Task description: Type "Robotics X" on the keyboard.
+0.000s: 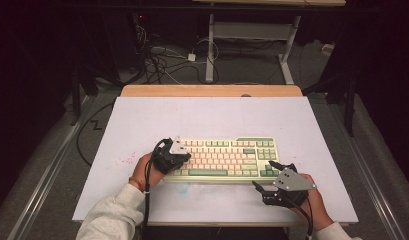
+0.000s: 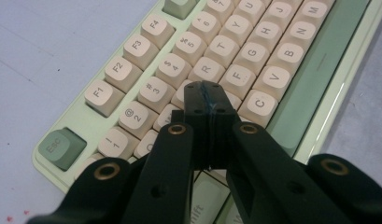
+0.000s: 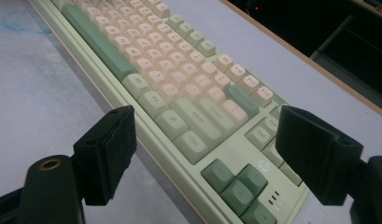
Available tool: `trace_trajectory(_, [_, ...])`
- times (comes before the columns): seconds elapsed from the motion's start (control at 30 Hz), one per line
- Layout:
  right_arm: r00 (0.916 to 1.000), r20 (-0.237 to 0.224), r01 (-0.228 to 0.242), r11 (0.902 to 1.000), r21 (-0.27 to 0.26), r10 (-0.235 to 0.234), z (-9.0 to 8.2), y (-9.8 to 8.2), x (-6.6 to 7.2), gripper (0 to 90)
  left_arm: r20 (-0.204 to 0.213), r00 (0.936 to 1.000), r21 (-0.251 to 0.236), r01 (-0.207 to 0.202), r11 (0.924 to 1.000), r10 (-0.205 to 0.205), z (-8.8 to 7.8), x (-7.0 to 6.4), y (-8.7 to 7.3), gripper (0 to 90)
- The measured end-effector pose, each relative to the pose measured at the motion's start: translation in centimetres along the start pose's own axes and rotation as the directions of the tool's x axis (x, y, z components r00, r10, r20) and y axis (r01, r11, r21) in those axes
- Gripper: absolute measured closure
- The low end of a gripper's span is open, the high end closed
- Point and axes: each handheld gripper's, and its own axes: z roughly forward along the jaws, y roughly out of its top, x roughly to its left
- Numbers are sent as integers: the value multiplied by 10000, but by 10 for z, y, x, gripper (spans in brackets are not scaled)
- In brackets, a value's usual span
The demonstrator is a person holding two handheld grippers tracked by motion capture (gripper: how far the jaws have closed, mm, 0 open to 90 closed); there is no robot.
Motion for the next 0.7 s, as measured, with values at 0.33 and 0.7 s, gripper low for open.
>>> trace_trajectory(0.33, [10000, 1, 6, 10000, -16, -6, -1, 0, 0, 217, -43, 9999, 194, -140, 9997, 141, 1, 0, -1, 870])
trace_trajectory(0.7, [10000, 21, 23, 10000, -32, -23, -1, 1, 0, 217, -68, 9999, 164, -120, 9998, 121, 1, 0, -2, 870])
